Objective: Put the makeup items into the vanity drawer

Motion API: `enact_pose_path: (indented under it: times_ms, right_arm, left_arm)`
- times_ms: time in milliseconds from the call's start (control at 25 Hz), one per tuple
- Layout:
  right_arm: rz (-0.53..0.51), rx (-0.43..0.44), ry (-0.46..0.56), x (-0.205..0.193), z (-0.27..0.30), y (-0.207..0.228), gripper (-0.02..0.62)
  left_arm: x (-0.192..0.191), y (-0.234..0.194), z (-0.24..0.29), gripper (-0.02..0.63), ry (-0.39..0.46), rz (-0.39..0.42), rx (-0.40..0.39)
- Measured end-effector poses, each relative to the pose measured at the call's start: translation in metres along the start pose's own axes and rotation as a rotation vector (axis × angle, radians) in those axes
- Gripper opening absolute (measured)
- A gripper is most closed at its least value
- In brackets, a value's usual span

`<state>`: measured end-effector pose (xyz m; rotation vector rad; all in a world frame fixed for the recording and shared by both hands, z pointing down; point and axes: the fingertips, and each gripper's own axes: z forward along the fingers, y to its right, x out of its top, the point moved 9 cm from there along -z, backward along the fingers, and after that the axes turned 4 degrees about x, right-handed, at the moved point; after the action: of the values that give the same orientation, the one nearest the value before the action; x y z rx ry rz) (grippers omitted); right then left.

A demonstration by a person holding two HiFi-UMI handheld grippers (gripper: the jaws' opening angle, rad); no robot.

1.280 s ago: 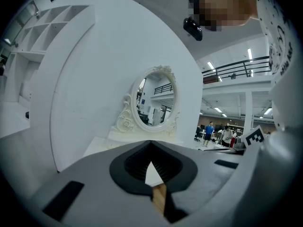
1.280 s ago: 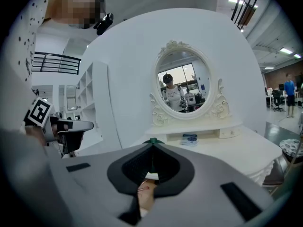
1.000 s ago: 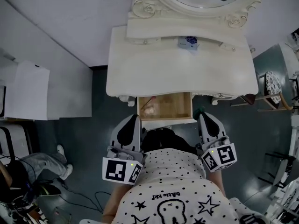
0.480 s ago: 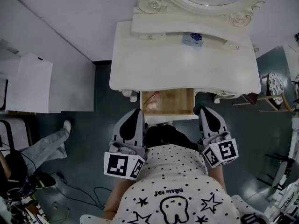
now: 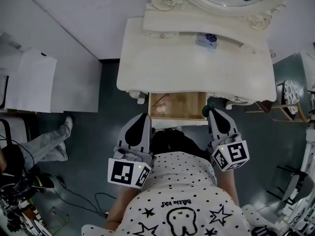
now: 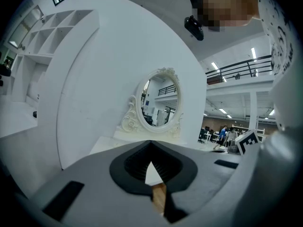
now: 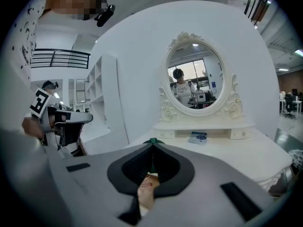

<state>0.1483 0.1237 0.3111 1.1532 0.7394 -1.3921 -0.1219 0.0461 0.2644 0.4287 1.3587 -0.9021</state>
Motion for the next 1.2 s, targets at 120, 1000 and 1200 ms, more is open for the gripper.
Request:
enact_pose_path:
  times_ms: [120,1000,1200]
  right_arm:
    - [-0.014,0.014,-0.021,-0.003,0.01,0.002,0.009]
    - [-0.07,0.146,-0.301,-0.085,0.097,0.035,0.009]
    - [-0.08,0.167,-0.383,-0.115,0.119,0.041,0.009]
  left_arm:
    - [-0.002,0.0,0.001,-0.003,-0.001,0.003,0.004]
    - [-0.034,0.006,0.032,-0.003,-0.07,-0.006,0.012]
    - [-0.053,0.004,0.041,-0.004,-0.097,-0.043,0.019]
